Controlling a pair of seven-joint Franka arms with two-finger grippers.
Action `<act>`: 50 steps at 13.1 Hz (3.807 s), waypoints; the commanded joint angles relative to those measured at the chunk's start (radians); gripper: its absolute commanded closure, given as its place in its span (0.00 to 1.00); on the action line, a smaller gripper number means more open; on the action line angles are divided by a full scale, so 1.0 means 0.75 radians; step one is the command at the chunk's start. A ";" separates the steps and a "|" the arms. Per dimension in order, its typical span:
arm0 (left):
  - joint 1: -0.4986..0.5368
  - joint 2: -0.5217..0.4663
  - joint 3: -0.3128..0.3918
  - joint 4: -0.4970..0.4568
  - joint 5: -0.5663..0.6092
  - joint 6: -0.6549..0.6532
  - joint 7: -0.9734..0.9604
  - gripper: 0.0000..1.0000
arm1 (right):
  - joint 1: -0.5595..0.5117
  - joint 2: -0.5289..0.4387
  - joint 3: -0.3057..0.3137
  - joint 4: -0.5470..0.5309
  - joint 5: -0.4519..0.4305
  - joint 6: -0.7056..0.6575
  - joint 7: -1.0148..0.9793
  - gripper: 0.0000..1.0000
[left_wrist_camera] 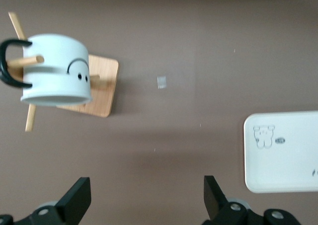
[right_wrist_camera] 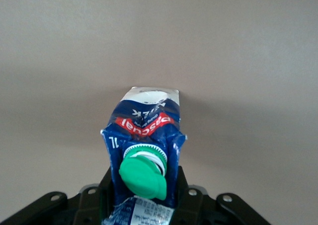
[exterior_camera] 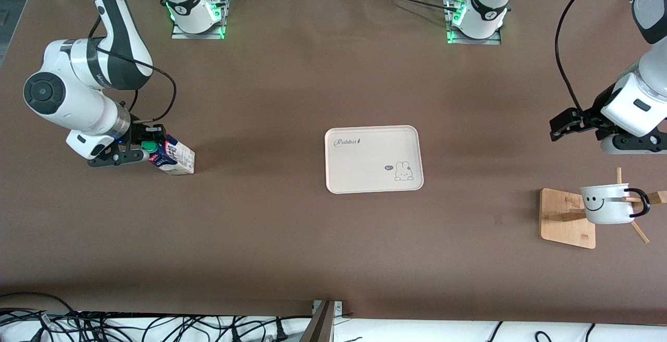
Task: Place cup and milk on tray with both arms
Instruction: 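Grasp and carry the milk carton with the right gripper toward the tray, then lower the carton onto the tray and open the right gripper, then withdraw the right gripper while the left gripper lifts the mug off the stand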
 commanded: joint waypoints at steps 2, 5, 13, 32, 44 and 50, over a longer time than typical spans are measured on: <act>0.059 -0.129 -0.005 -0.293 -0.004 0.389 -0.019 0.00 | 0.066 -0.005 0.012 0.166 0.096 -0.192 0.096 0.51; 0.176 -0.228 -0.009 -0.579 -0.025 0.762 -0.041 0.00 | 0.203 0.105 0.012 0.421 0.229 -0.358 0.268 0.51; 0.276 -0.028 -0.009 -0.615 -0.442 1.088 -0.283 0.00 | 0.759 0.518 0.012 0.972 0.271 -0.338 0.929 0.51; 0.264 0.077 -0.022 -0.596 -0.481 1.307 -0.154 0.94 | 0.946 0.636 -0.002 0.981 0.123 -0.194 1.060 0.00; 0.250 -0.029 -0.116 -0.560 -0.457 1.093 0.022 1.00 | 0.402 0.243 -0.043 0.964 0.293 -0.609 0.748 0.00; 0.252 -0.119 -0.261 -0.415 -0.201 0.571 0.046 1.00 | 0.394 -0.100 -0.178 0.628 0.271 -0.661 0.586 0.00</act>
